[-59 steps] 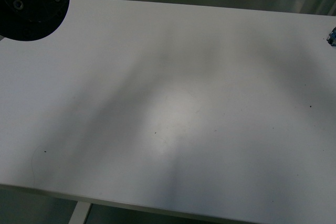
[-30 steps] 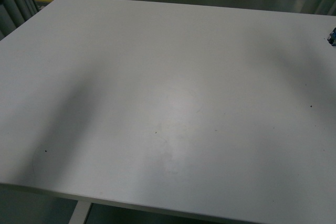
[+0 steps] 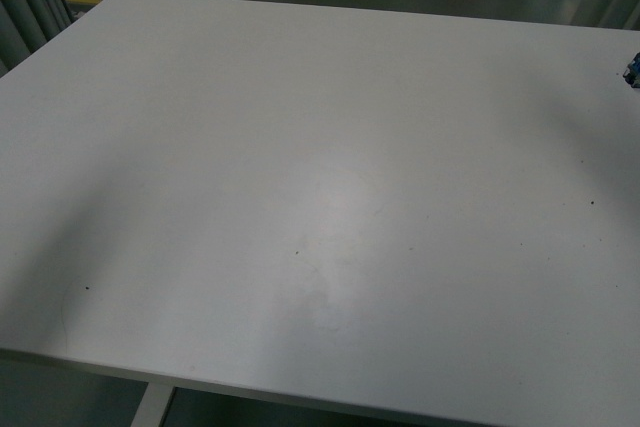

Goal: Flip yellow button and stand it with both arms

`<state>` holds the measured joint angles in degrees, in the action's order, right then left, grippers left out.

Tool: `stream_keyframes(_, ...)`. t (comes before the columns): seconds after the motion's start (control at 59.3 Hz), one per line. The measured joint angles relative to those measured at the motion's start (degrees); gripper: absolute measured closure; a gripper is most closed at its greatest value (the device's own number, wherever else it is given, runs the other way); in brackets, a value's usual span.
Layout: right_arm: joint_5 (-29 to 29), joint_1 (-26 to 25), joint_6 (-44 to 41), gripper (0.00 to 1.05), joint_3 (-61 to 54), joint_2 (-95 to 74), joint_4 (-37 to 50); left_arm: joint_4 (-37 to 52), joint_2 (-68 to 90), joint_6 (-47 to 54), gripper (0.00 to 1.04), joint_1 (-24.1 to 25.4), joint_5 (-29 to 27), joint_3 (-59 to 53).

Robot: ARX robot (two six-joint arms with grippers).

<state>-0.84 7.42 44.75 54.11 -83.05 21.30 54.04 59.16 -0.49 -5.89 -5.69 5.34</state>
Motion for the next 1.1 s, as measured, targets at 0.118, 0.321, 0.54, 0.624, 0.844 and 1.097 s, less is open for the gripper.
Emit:
stream_keyframes(0.118,0.3,0.2,-0.2,0.71,-1.1,2.3,-0.9,-2.3,-3.1,0.0,1.01,1.3,1.6,-2.3)
stream_keyframes(0.321,0.1,0.0,-1.1,0.71,-3.6,6.4,-1.8,-11.1,-14.1,0.0,1.01,5.7,5.5,-3.8)
stream_keyframes(0.54,-1.0,-2.2,-1.5,0.71,-6.9,9.9,-2.3,-19.3,-23.7,0.0,1.01,5.7,5.7,-3.9)
stream_keyframes(0.624,-1.9,-3.1,-1.6,0.71,-8.2,11.0,-2.3,-22.1,-26.7,0.0,1.01,5.7,5.7,-3.9)
stream_keyframes(0.844,-2.8,-4.7,-1.9,0.71,-10.2,11.9,-2.3,-29.2,-34.4,0.0,1.01,5.7,5.7,-4.0)
stream_keyframes(1.097,-3.4,-5.1,-1.9,0.71,-10.4,12.2,-2.1,-36.2,-41.5,0.0,1.01,5.7,5.7,-4.0)
